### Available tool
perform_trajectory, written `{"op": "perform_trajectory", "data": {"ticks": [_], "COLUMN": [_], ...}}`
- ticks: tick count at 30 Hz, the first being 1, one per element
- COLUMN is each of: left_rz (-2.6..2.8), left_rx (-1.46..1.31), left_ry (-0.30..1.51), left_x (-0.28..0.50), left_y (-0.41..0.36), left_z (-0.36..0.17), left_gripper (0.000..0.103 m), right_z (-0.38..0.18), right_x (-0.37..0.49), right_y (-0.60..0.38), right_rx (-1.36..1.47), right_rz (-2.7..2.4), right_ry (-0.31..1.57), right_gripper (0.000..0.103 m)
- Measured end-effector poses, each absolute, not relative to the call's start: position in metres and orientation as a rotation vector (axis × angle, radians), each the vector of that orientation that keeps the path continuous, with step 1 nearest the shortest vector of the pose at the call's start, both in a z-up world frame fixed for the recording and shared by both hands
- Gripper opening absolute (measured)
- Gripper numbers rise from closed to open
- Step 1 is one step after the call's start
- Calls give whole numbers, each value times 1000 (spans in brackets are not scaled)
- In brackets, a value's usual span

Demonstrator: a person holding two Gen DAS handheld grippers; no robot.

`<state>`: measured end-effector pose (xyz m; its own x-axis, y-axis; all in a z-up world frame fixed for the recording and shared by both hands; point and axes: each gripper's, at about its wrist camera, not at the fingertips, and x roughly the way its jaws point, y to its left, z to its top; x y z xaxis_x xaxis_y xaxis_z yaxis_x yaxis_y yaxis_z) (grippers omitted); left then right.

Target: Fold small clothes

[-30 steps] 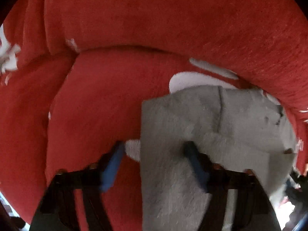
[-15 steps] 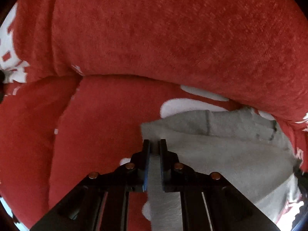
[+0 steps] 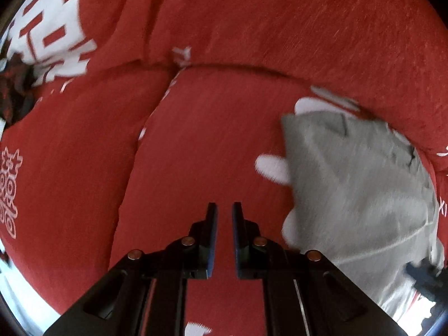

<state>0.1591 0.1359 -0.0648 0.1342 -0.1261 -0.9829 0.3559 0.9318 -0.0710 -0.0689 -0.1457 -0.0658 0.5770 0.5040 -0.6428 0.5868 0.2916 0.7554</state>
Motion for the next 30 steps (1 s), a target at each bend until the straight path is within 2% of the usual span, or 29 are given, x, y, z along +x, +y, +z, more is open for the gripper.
{"op": "perform_trajectory", "data": {"ticks": [1, 2, 9, 10, 11, 12, 23, 27, 30], "left_rz": [-346, -316, -308, -306, -293, -286, -327, -371, -417], "left_rx": [189, 182, 151, 156, 173, 183, 245, 229, 201], "left_ry": [1397, 1377, 1378, 1375, 1364, 1358, 1366, 1345, 1351], "left_x": [156, 151, 143, 143, 141, 143, 136, 135, 137], "left_y": [140, 149, 185, 188, 193, 194, 185, 160, 134], "left_z": [-65, -62, -56, -55, -53, -54, -65, -58, -58], "left_gripper": [64, 93, 94, 94, 94, 94, 94, 94, 94], "right_z": [-72, -79, -116, -118, -119, -116, -119, -89, -72], "right_x": [-54, -33, 42, 44, 49, 45, 61, 39, -2], "right_y": [-125, -100, -39, -37, -37, -36, -7, -32, -87], "right_rx": [1346, 1348, 1349, 1347, 1345, 1345, 1210, 1114, 1060], "right_rz": [-27, 17, -3, -15, -24, -19, -15, 6, -160], "right_ry": [1059, 1082, 1103, 1091, 1081, 1078, 1145, 1149, 1115], "right_gripper": [42, 42, 41, 37, 24, 6, 8, 14, 27]}}
